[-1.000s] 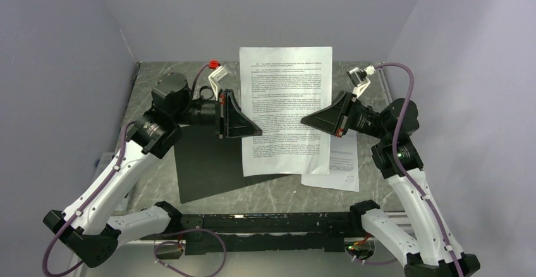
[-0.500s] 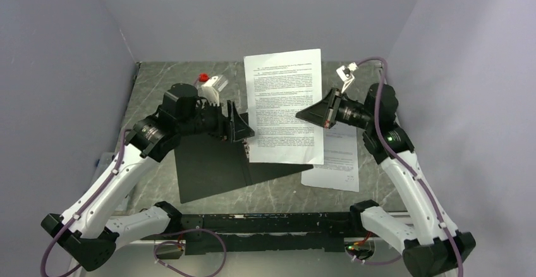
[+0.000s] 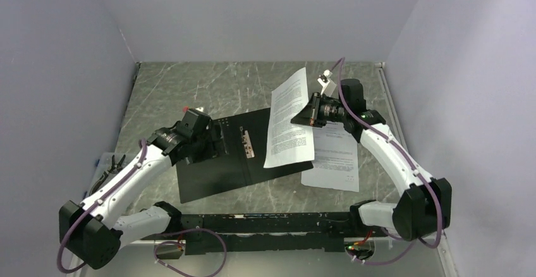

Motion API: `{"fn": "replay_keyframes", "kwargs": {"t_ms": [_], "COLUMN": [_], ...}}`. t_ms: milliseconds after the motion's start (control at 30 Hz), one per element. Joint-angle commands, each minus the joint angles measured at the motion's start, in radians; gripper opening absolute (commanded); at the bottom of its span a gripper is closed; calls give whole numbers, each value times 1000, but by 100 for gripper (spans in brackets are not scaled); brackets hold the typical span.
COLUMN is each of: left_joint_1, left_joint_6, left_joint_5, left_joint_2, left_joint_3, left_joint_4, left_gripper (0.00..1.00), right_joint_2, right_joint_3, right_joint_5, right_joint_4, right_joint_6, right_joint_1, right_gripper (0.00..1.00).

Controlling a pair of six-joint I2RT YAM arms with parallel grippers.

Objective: Put the files into the folder

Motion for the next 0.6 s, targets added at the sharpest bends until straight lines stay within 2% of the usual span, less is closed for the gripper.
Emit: {"fn": "replay_keyframes", "kwargs": {"t_ms": [0,167,567], "left_joint_1": [95,165,235], "left_joint_6": [-36,-40,-14], "left_joint_5": [80,175,207], "left_joint_2": [31,88,175], "left_joint_3": [-86,-165,-225], "left_joint_4": [119,212,281], "left_gripper": [93,91,89], "right_joint_2": [61,157,371], "right_joint_3": [-1,-1,9], "right_joint_5": [-9,-52,-168], "right_joint_4": [55,103,240], "right_joint_6": [-38,-33,5], "right_joint_1": [4,4,4], "right_gripper": [0,0,0]}}
